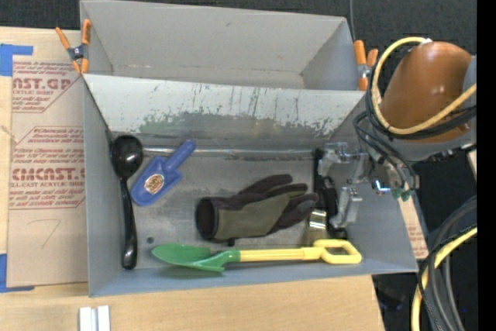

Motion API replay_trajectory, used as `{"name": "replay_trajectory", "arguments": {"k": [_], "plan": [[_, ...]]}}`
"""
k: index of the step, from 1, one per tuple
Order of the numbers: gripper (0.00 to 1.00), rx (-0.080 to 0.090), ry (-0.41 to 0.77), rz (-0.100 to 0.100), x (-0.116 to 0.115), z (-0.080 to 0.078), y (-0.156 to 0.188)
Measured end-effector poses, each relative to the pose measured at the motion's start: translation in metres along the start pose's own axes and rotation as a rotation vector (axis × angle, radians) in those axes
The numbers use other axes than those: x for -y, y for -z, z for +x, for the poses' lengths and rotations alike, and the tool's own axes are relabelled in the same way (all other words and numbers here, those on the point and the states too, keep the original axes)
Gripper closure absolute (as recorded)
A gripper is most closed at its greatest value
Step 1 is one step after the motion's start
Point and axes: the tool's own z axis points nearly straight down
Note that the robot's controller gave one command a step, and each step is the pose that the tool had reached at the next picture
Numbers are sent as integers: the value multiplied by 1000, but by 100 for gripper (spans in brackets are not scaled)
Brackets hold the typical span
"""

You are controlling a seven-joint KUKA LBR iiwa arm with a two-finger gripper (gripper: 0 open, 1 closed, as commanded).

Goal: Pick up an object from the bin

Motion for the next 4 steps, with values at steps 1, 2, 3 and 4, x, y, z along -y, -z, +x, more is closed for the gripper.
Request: {"name": "replay_trajectory", "arguments": {"k": [1, 2, 3, 4], "plan": [[0, 0, 0, 0, 0, 0, 0], [0, -5, 4, -3, -28, -7, -68], [0, 9, 17, 0, -52, -17, -70], [0, 2, 17, -1, -62, -4, -129]]}}
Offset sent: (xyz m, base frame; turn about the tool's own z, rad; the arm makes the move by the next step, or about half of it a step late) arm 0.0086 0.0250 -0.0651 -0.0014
